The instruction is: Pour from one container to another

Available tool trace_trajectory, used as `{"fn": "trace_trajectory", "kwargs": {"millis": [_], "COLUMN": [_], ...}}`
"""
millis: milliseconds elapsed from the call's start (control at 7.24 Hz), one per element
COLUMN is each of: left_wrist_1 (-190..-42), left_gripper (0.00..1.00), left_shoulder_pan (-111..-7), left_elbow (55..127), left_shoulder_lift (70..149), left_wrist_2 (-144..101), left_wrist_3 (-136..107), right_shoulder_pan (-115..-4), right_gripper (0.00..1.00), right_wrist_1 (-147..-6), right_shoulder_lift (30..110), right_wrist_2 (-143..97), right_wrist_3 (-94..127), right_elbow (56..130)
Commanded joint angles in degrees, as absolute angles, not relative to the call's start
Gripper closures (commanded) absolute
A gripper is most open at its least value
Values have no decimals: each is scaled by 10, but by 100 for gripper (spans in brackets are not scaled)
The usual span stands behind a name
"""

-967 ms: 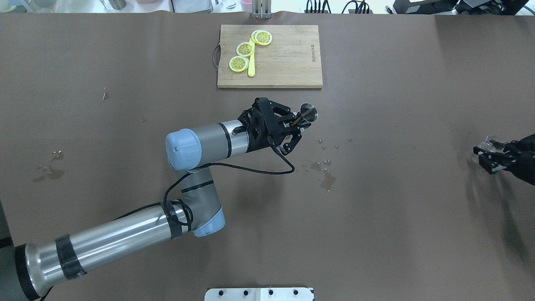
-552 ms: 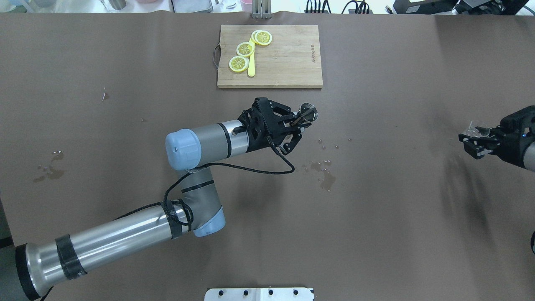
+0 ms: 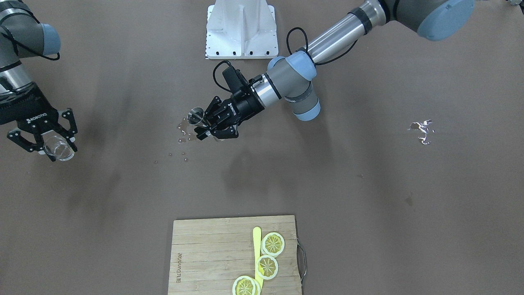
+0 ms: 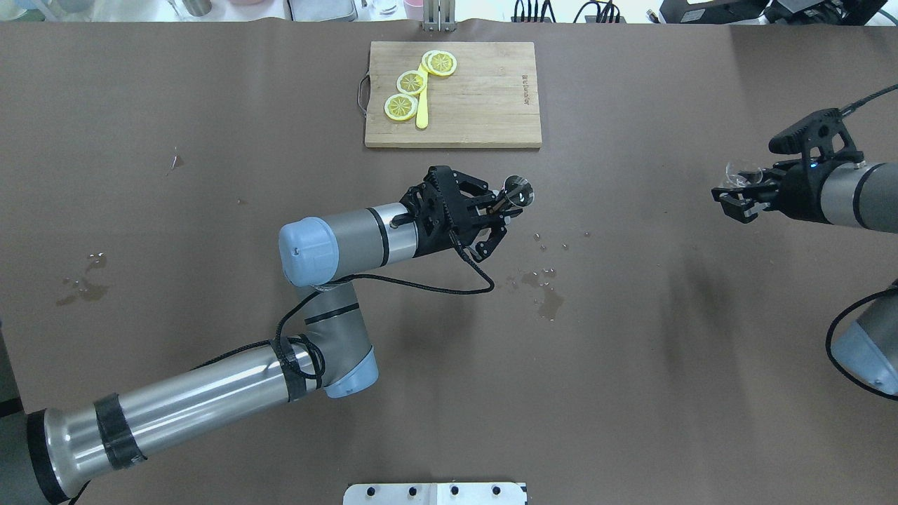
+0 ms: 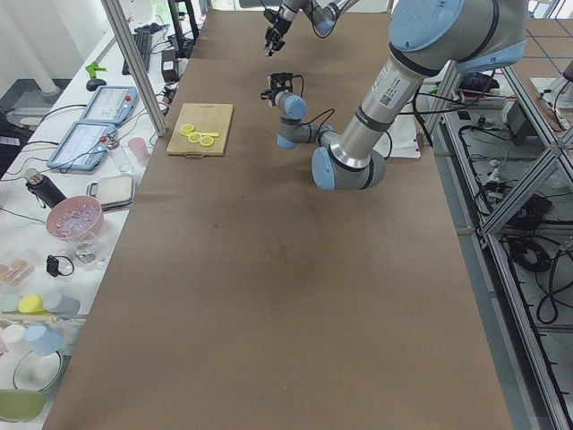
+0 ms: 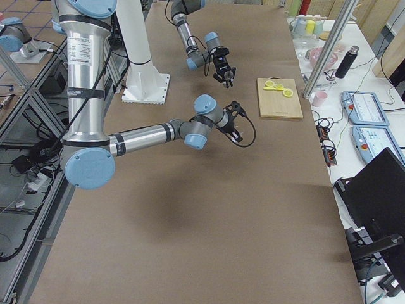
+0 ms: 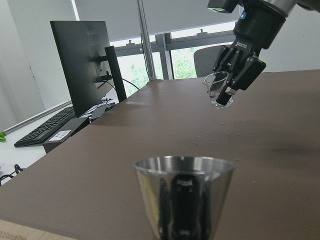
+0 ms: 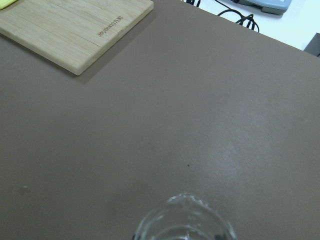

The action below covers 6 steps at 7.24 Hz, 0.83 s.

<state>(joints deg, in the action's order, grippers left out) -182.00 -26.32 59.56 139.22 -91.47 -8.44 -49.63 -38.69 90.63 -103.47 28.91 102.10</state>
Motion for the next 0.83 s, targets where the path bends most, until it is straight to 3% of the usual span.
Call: {"fn": "trace_trajectory", "kwargs": {"millis": [0, 691], "left_wrist_1": [-1820, -1820], "left_gripper": [100, 100], "left_shoulder_pan": [-263, -262], "left_elbow": [595, 596], "left_shoulder_lift": [1392, 1392], "left_wrist_2": [-921, -936], "left_wrist_3": [-84, -83], "right_shoulder_pan": [-480, -472], "right_gripper": [100, 100], "right_wrist_1": [-416, -650], "right_shoulder_lift": [862, 749], "right_wrist_2": [-1048, -1166], "right_wrist_3": [272, 172], "right_elbow": [1020, 1096]}}
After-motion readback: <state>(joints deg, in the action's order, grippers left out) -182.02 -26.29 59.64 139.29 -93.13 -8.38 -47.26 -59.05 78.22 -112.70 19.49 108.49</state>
